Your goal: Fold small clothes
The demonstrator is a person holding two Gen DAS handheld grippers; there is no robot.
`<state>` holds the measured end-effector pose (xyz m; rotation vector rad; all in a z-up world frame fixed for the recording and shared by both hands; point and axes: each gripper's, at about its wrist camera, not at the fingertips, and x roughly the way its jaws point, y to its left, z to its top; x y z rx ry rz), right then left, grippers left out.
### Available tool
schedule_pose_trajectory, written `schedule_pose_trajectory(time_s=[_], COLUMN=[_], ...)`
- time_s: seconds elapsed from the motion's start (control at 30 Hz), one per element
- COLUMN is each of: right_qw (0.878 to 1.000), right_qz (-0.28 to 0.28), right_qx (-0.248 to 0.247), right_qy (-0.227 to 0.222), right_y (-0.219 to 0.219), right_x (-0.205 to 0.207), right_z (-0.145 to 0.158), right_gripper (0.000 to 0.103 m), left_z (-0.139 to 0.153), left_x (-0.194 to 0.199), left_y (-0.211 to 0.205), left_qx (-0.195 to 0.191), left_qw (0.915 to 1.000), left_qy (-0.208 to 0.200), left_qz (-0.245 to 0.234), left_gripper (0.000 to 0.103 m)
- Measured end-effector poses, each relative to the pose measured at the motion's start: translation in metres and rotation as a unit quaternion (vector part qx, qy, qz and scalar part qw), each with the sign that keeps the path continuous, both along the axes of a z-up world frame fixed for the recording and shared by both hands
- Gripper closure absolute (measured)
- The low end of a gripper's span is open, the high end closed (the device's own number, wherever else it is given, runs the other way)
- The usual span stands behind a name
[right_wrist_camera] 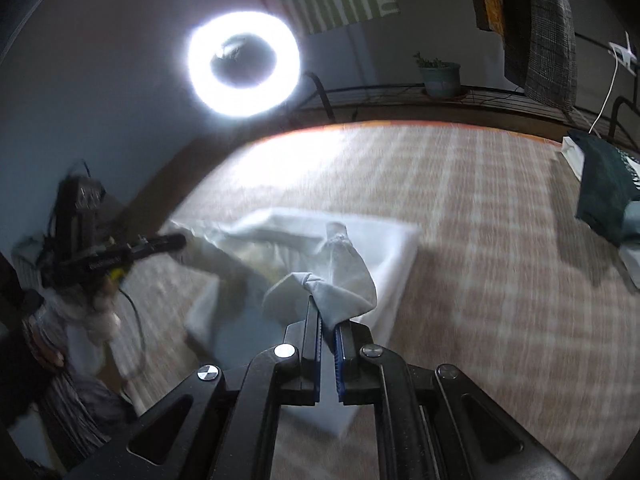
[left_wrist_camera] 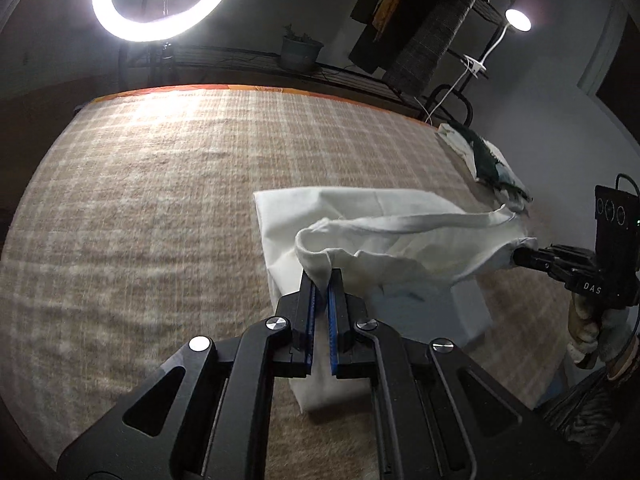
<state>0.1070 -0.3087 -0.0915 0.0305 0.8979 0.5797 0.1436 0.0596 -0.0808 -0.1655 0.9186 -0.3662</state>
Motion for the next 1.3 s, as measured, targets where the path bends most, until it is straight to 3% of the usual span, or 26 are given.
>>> schedule_pose_trajectory(time_s=[0.23, 0.33, 0.4, 0.43, 0.5, 0.53, 0.6, 0.7, 0.83, 0.9, 0.97, 1.03, 1.07, 1.1, 1.3], right_qw=[0.998, 0.999, 1.0, 1.0, 0.998, 0.996, 0.987, 0.97, 0.957, 0.952, 0.949, 0.943, 0.942, 0.944, 0.947], right_qz=[0.027, 0.03, 0.018, 0.005, -0.03, -0.044, -0.075, -0.099, -0.102, -0.094, -0.089, -0.087, -0.086, -0.09, -0.069], right_qx=[-0.053, -0.038, -0.015, -0.004, 0.033, 0.051, 0.089, 0.142, 0.178, 0.192, 0.2, 0.22, 0.227, 0.225, 0.256], right_qy=[-0.009, -0.007, -0.002, 0.005, 0.042, 0.06, 0.108, 0.167, 0.203, 0.221, 0.226, 0.232, 0.231, 0.225, 0.182], right_y=[-0.011, -0.021, -0.027, -0.03, -0.039, -0.042, -0.05, -0.056, -0.052, -0.046, -0.042, -0.041, -0.04, -0.04, -0.047], right_x=[-0.047, -0.056, -0.055, -0.053, -0.041, -0.037, -0.026, -0.016, -0.016, -0.017, -0.017, -0.016, -0.015, -0.015, -0.027], right_z=[-0.007, 0.001, 0.004, 0.003, -0.005, -0.012, -0.029, -0.053, -0.069, -0.076, -0.079, -0.082, -0.083, -0.08, -0.04], right_gripper=[0.095, 0.091, 0.081, 0.072, 0.06, 0.056, 0.057, 0.057, 0.06, 0.063, 0.071, 0.084, 0.096, 0.1, 0.103], left_z=[-0.01, -0.008, -0.008, -0.009, -0.016, -0.021, -0.032, -0.047, -0.064, -0.071, -0.072, -0.07, -0.068, -0.065, -0.038], left_x=[-0.049, -0.064, -0.063, -0.061, -0.052, -0.049, -0.041, -0.034, -0.03, -0.031, -0.03, -0.03, -0.029, -0.029, -0.042], left_y=[0.006, 0.016, 0.027, 0.033, 0.045, 0.049, 0.055, 0.054, 0.041, 0.036, 0.033, 0.033, 0.032, 0.032, 0.043], left_qx=[0.044, 0.045, 0.024, 0.009, -0.037, -0.063, -0.113, -0.152, -0.155, -0.155, -0.153, -0.151, -0.146, -0.139, -0.166], left_qw=[0.998, 0.9981, 0.9991, 0.9992, 0.9964, 0.9934, 0.9843, 0.9729, 0.9674, 0.9659, 0.9671, 0.9691, 0.9707, 0.9727, 0.9745], left_qy=[0.014, 0.018, 0.03, 0.039, 0.071, 0.086, 0.117, 0.154, 0.187, 0.195, 0.192, 0.182, 0.178, 0.172, 0.134], left_qz=[-0.043, -0.038, -0.017, -0.004, 0.029, 0.043, 0.068, 0.081, 0.072, 0.068, 0.066, 0.07, 0.07, 0.071, 0.071], left_gripper=[0.101, 0.101, 0.1, 0.098, 0.078, 0.063, 0.059, 0.059, 0.059, 0.067, 0.09, 0.098, 0.099, 0.1, 0.103])
